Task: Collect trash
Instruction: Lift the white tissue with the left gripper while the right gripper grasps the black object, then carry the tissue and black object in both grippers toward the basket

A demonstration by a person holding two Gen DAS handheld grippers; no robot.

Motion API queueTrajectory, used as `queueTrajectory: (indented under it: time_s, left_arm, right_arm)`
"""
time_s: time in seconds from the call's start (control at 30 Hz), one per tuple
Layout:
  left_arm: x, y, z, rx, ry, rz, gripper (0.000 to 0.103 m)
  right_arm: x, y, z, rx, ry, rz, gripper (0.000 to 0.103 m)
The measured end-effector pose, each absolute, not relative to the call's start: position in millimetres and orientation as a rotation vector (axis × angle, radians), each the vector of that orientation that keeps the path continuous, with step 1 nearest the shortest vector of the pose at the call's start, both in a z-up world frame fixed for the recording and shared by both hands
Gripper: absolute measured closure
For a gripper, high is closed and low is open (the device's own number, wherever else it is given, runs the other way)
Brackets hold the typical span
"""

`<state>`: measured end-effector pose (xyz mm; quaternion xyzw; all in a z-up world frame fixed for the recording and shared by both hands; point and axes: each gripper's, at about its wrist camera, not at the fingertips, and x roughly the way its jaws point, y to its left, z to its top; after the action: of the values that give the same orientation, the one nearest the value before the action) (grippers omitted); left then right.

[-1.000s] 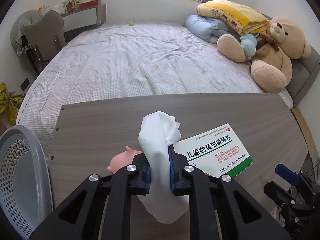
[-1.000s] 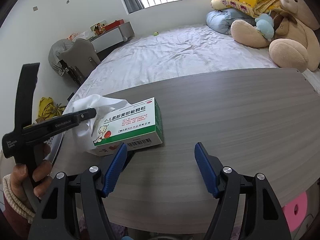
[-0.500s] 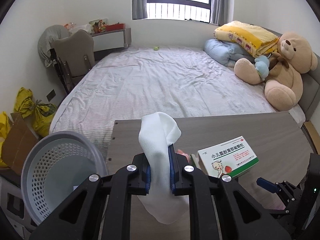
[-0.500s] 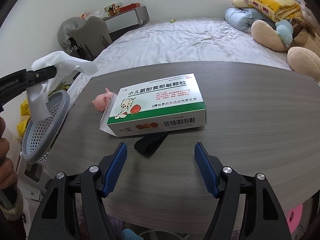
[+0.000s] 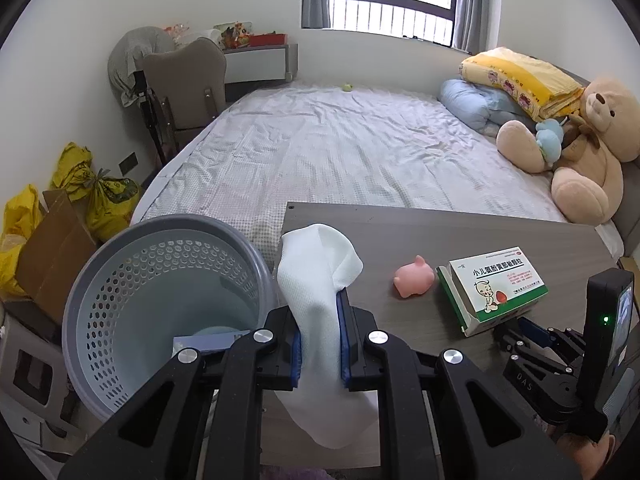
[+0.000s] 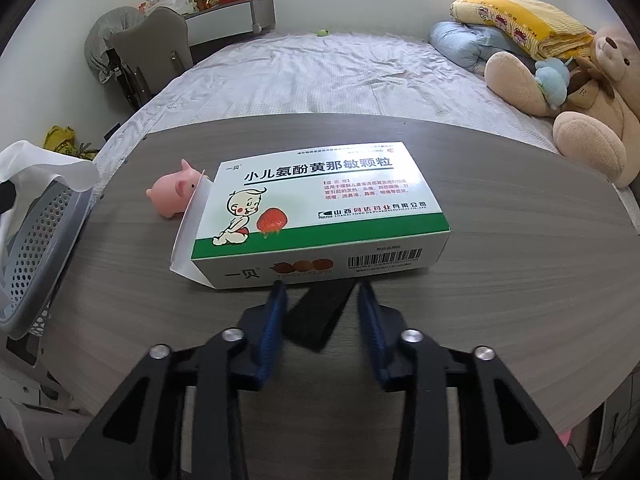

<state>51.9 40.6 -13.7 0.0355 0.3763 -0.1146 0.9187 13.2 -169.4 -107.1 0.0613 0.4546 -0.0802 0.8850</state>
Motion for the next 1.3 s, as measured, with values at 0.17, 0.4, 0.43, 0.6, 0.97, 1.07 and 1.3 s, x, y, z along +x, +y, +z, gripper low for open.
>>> queueTrajectory:
  time_s: [0.17,0.4,0.43,0.6,0.97,1.07,1.3]
  left_arm:
    - [49,45,-19,0.052,0.79,-0.242,0.089]
    - [40,42,-20,0.045,0.794,-0.262,0.089]
    - [39,42,-19,0.046,0.792,-0.263,0.089]
    - [34,41,-14,0.047,0.777,-0.262,0.089]
    - [27,61,3,0.047,0.734,-0.232,0.089]
    - [31,75,6,0.049,0.724,-0.201,0.089]
    - [46,117,7,0.046,0.721,-0.1,0.089]
  right_arm:
    - [2,-180,-101,0.149,0.931,-0.159,0.085]
    - [-28,-208,-78,0.194,0.879,-0.217,0.086]
    - [-33,-213,-73,0.198,0.867,-0.226,0.086]
    - [-52,-218,-50,0.206,0.809,-0.226,0.086]
    - [-35,-162,-2,0.163,0.715,-0.04,0.086]
    - [-18,-137,2,0.138,0.706,0.029,0.086]
    - [25,-81,5,0.099,0.713,0.173,0.086]
